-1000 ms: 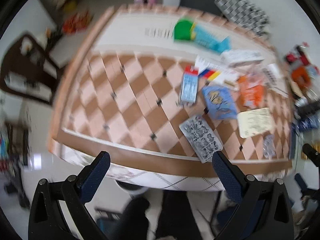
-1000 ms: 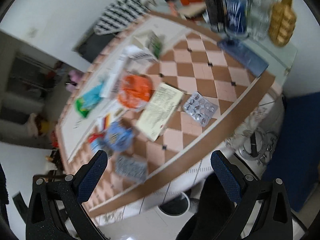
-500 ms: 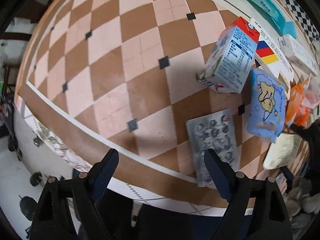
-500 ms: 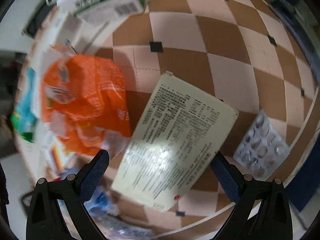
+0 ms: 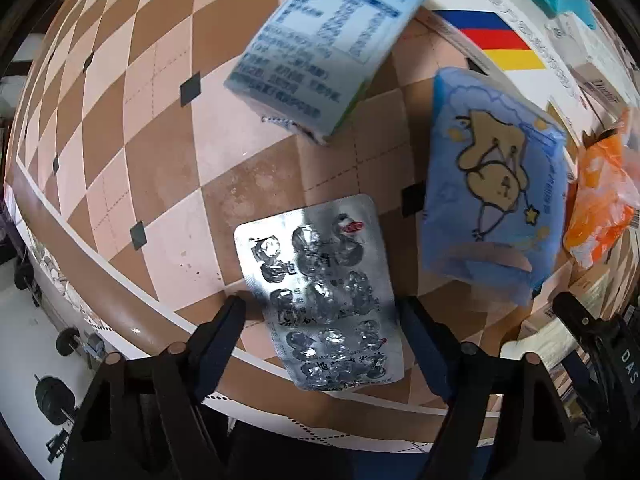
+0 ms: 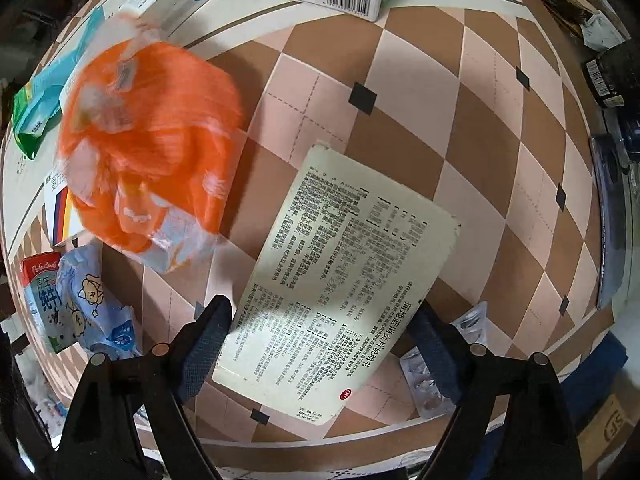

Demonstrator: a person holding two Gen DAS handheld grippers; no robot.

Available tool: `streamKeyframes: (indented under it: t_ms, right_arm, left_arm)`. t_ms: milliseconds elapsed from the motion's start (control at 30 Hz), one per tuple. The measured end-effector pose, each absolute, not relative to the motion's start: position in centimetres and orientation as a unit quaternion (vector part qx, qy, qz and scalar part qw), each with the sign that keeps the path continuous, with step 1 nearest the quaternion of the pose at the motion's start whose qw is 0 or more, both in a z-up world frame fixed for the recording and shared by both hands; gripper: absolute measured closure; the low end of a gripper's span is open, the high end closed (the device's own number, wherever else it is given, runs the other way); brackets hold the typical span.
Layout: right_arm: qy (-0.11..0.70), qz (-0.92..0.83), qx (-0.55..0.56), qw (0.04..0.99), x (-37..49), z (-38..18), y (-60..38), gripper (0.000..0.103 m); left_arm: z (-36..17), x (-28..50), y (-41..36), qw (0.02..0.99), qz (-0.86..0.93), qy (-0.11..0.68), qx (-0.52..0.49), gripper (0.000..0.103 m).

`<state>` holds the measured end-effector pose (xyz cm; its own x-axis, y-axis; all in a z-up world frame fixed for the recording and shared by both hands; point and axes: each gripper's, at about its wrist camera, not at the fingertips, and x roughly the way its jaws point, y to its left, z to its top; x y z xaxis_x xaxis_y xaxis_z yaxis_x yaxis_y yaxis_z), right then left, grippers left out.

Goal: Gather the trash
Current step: 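Grasp the silver blister pack with the left tool while the right tool grasps the printed leaflet, then carry both items over the white bin and open both tools to drop them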

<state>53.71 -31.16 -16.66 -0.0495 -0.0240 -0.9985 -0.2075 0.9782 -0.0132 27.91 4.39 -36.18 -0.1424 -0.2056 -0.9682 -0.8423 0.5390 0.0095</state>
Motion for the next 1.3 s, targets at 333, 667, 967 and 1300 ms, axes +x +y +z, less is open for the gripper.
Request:
streamKeyframes:
  t_ms: [333, 667, 967, 1300]
  right_arm:
    - [0.718, 0.129, -0.160, 0.665, 47.2, -16.6, -27.5, 0.014]
    - [0.724, 0.071, -0.093, 0.680, 42.5, -18.5, -28.2, 0.013]
    - [0.699, 0.074, -0.110, 0.703, 40.8, -15.9, -30.1, 0.026]
    - [0.602, 0.143, -0.148, 0.771, 29.0, -8.7, -27.2, 0.026]
  left_arm:
    - [-31.5, 30.1, 3.6, 0.583, 0.256, 0.730, -0.247, 0.039]
    - [-27.2, 31.7, 2.7, 0.568, 0.285, 0.695, -0.337, 0.037]
    - [-19.4, 31.3, -2.5, 0.630, 0.262, 0.688, -0.246, 0.042]
    - [-5.1, 27.6, -7.3, 0.734, 0.239, 0.613, -0.168, 0.042]
